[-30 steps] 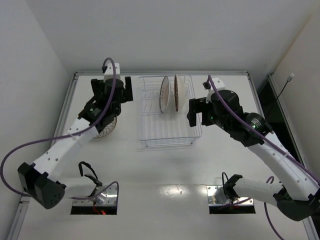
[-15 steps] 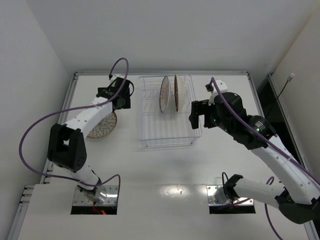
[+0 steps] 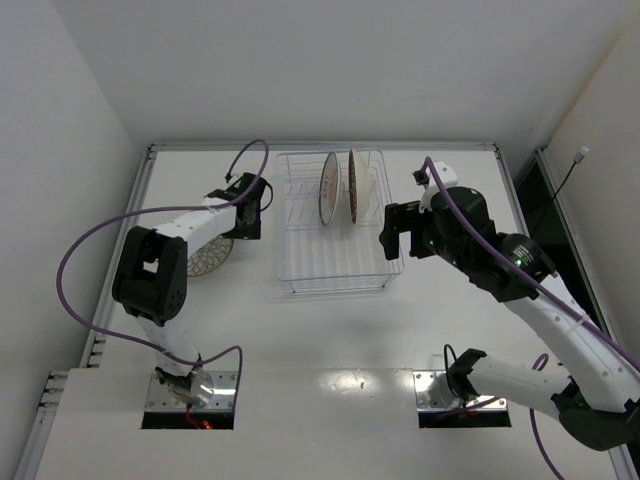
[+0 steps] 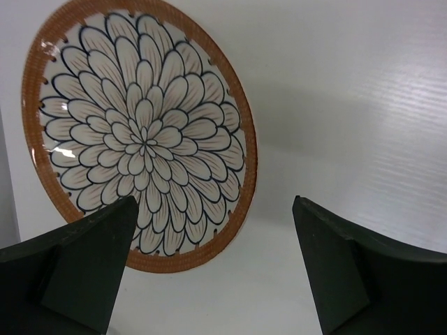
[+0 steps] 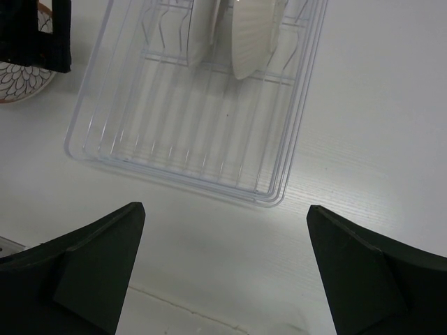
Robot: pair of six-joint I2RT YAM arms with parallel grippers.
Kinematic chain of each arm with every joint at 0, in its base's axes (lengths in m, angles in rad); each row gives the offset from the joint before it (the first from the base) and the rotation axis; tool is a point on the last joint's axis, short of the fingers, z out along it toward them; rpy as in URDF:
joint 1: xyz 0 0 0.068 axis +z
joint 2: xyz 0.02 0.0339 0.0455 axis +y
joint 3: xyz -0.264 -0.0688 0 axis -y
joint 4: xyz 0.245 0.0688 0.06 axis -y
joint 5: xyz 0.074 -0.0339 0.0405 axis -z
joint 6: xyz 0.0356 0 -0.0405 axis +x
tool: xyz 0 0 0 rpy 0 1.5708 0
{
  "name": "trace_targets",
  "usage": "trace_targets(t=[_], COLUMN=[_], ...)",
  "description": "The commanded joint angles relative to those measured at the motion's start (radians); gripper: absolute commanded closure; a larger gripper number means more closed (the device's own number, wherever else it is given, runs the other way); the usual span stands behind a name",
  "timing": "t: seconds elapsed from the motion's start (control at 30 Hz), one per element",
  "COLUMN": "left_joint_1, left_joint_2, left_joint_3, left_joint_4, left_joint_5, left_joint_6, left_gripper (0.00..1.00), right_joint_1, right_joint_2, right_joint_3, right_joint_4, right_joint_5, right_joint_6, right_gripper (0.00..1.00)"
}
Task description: Load the plates into the dish rack
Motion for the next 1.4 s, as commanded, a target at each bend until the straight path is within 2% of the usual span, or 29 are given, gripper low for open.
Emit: trace_targets(t=[0.0, 0.3, 0.7, 0.73, 0.87, 0.97, 1.07, 1.37], left_joint_1=[0.005, 0.014, 0.023, 0.023, 0.023, 0.023, 0.023, 0.023], left_joint_2=[0.013, 0.043, 0.095, 0.105, 0.135, 0.135, 0.135, 0.076], left_joint_3=[-0.017, -0.093, -0.172, -0.172, -0.162, -0.153, -0.153, -0.162], left_joint_4=[0.008, 0.03, 0.084, 0.084, 0.084, 0.084, 0.084, 0.084], left_joint_5=[0.008, -0.002, -0.05, -0.05, -0.013, 0.02, 0.04, 0.062], left_joint_6=[-0.003, 0.006, 0.046, 0.046, 0.067, 0.087, 0.098, 0.098], left_gripper=[0.09, 0.13, 0.29, 0.32, 0.55, 0.85, 1.0, 1.0], right_joint_1=[-0.002, -0.002, -0.002, -0.002, -0.002, -0.002, -0.002, -0.002], right_joint_2=[-0.007, 0.002, -0.018, -0.018, -0.037, -0.037, -0.046, -0.046], right_joint_3=[0.014, 0.044, 0.084, 0.084, 0.084, 0.084, 0.084, 0.093], right_joint_4=[0.021, 0.002, -0.025, -0.025, -0.025, -0.036, -0.045, -0.045], right_joint_5=[-0.015, -0.015, 0.018, 0.018, 0.018, 0.027, 0.027, 0.027], right_joint_6=[-0.011, -0.001, 0.017, 0.017, 0.026, 0.035, 0.035, 0.045], right_gripper=[0.01, 0.01, 0.01, 0.01, 0.01, 0.01, 0.01, 0.01])
